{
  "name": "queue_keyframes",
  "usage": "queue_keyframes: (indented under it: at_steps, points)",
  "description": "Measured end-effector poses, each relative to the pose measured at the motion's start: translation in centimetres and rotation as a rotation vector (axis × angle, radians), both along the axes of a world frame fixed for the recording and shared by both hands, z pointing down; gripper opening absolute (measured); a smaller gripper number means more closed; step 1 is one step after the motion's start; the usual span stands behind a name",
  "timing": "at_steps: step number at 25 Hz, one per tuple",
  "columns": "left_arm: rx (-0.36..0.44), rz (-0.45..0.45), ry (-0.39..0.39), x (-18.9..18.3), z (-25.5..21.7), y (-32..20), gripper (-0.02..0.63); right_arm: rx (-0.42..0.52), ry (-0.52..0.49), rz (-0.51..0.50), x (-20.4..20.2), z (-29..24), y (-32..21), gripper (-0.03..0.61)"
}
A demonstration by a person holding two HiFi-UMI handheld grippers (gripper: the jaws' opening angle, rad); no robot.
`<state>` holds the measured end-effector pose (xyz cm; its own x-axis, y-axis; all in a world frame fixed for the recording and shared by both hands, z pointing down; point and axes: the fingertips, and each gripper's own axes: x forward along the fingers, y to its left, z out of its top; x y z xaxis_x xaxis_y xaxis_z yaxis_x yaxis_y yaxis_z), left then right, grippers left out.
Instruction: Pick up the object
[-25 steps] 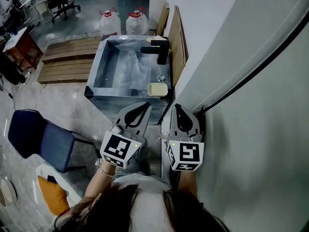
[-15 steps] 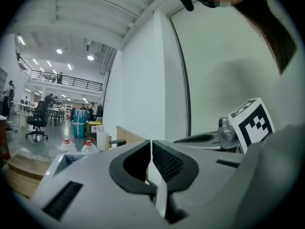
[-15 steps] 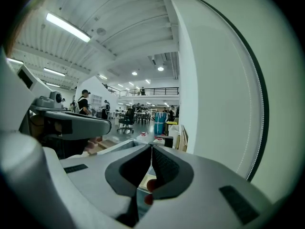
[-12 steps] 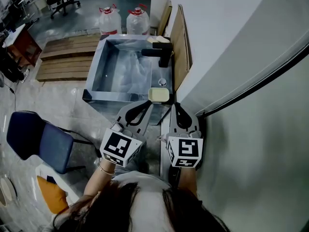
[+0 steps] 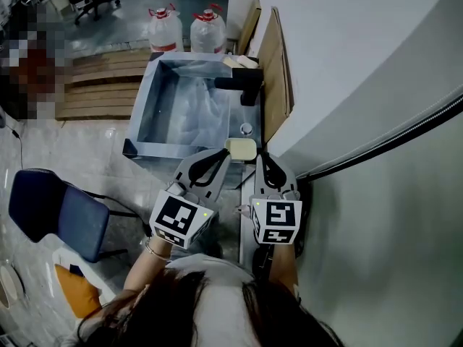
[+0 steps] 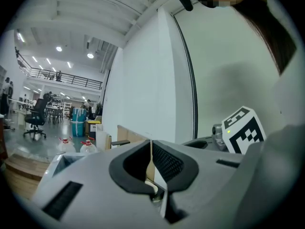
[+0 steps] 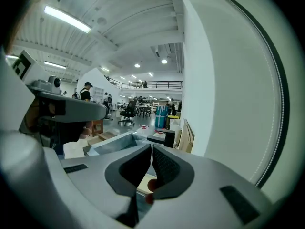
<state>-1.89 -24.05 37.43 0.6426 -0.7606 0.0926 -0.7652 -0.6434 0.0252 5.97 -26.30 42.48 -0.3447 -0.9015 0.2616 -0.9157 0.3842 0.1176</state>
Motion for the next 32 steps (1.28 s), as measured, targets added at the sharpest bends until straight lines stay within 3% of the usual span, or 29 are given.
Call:
queue_keyframes:
  at_steps: [24, 32]
  points:
    - [-0.055, 0.048, -0.019, 0.1, 2.1, -5.5, 0.009, -0.221, 0.105, 0.023, 0.5, 9.2, -6.4, 0.031]
    - [-0.079, 0.052, -0.035, -0.2, 2.9, -6.6, 0.009, -0.302, 0.12, 0.049, 0.6, 12.4, -7.3, 0.058]
